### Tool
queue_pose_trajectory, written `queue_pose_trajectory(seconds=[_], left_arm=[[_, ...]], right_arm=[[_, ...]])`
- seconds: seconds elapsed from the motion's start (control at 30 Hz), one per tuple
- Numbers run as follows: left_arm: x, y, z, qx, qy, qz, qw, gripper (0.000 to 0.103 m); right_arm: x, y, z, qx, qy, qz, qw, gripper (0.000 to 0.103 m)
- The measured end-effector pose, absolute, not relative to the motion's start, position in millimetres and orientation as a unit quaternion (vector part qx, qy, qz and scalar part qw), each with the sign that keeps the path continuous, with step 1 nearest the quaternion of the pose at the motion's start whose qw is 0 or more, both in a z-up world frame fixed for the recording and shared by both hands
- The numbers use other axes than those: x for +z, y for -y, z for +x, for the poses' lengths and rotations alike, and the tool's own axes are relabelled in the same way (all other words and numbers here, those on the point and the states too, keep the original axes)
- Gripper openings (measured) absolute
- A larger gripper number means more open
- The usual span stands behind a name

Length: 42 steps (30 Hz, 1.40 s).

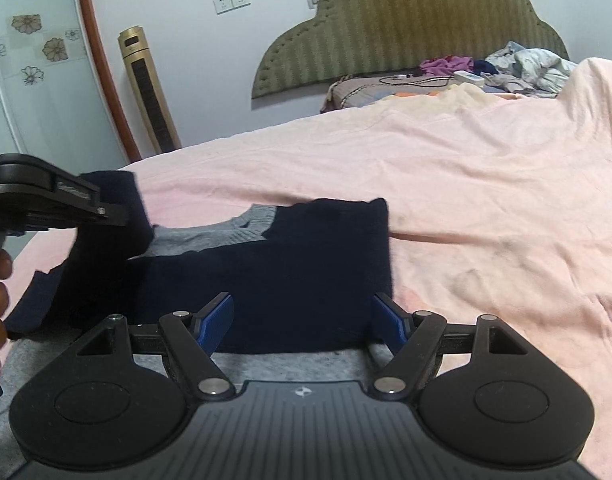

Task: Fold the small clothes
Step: 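Carry the sleeve across the sweater body with the left gripper and release it, then move both grippers toward the grey ribbed hem of the sweater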

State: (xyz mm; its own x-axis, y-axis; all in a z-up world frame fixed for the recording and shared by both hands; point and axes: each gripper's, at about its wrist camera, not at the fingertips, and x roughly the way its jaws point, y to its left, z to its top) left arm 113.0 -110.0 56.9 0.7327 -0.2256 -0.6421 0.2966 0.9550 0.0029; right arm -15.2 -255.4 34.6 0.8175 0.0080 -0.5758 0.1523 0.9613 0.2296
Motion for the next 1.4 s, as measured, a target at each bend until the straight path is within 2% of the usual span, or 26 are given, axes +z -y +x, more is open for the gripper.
queue_pose_trajectory(seconds=[0.4,0.6,0.67,0.8,0.87,0.97,1.17,1.27,1.4], left_arm=[[28,161,111,-0.198,-0.348,0.093,0.912,0.003],[10,163,111,-0.194,-0.362,0.111,0.905,0.007],[6,164,111,-0.194,-0.365,0.119,0.903,0.019],[5,165,109,-0.193,-0.366,0.13,0.901,0.036],[4,166,109,-0.192,-0.366,0.131,0.901,0.052],[5,165,108,-0.192,-0.36,0.129,0.904,0.069],[8,165,103,-0.188,-0.347,0.134,0.909,0.088],[10,164,100,-0.182,-0.339,0.138,0.913,0.094],[13,159,99,-0.178,-0.336,0.136,0.915,0.096]], right_arm=[[27,271,-25,-0.059,-0.309,0.135,0.94,0.076],[26,275,-28,-0.065,-0.31,0.133,0.939,0.076],[26,276,-29,-0.066,-0.311,0.135,0.938,0.076],[25,276,-30,-0.067,-0.312,0.133,0.938,0.076],[25,276,-31,-0.067,-0.313,0.132,0.938,0.076],[24,277,-33,-0.069,-0.315,0.132,0.937,0.076],[23,278,-36,-0.073,-0.317,0.131,0.936,0.076],[24,277,-38,-0.072,-0.318,0.128,0.937,0.076],[26,274,-40,-0.069,-0.318,0.124,0.937,0.076]])
